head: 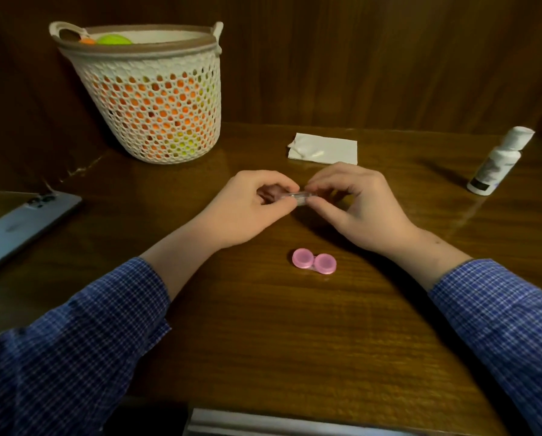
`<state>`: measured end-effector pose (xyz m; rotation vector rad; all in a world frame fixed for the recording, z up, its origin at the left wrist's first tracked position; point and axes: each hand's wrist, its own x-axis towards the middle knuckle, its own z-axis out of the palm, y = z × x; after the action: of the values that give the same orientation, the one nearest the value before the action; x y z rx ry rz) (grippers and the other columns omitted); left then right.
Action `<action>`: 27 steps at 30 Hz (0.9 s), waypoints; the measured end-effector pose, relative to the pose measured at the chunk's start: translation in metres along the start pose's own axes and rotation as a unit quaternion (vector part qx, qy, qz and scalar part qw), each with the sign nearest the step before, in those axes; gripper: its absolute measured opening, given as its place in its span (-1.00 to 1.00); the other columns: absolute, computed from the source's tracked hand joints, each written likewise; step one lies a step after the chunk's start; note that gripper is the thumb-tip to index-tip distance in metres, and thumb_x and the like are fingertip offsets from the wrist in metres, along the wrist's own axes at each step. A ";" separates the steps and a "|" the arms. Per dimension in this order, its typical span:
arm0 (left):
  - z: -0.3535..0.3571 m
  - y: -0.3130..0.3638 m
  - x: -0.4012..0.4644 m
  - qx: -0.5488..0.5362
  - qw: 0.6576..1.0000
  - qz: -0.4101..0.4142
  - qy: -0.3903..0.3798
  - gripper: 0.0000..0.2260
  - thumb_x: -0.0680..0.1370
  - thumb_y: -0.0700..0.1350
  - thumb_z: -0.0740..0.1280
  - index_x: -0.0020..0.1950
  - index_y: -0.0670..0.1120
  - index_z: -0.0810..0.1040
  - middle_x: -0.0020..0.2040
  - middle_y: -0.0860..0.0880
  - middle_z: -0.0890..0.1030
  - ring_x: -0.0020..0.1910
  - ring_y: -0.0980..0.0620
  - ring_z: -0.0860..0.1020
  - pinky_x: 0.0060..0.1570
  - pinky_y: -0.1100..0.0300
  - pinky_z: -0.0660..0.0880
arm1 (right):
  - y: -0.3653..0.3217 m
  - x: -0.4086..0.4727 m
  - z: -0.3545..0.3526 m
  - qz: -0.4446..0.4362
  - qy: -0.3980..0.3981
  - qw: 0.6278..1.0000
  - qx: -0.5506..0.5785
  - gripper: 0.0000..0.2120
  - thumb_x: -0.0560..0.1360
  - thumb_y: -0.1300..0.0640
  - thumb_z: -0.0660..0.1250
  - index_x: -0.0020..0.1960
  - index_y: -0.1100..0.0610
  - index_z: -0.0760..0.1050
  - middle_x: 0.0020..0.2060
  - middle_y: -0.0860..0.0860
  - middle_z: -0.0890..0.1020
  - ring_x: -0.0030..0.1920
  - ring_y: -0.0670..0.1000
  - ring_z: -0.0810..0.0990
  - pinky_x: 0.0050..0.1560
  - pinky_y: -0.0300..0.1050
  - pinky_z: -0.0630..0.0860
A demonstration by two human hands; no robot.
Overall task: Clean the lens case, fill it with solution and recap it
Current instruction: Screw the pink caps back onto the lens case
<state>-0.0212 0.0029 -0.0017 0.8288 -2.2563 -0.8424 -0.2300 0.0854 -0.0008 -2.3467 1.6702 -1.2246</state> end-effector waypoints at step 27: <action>-0.004 0.008 -0.006 -0.151 0.983 -0.068 -0.072 -0.70 0.51 -0.22 0.51 0.19 0.05 0.69 0.04 0.01 0.75 0.09 0.05 0.71 0.12 0.16 0.63 | -0.019 -0.001 -0.007 -0.059 -0.011 0.996 -0.059 -0.82 0.59 0.11 0.39 0.08 0.16 0.71 -0.10 0.02 0.72 -0.14 -0.07 0.65 -0.12 -0.13 0.63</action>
<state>-0.0171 0.0109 0.0048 0.8071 -2.1343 -1.3095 -0.2191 0.0977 0.0117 -2.5529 1.6617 -1.1407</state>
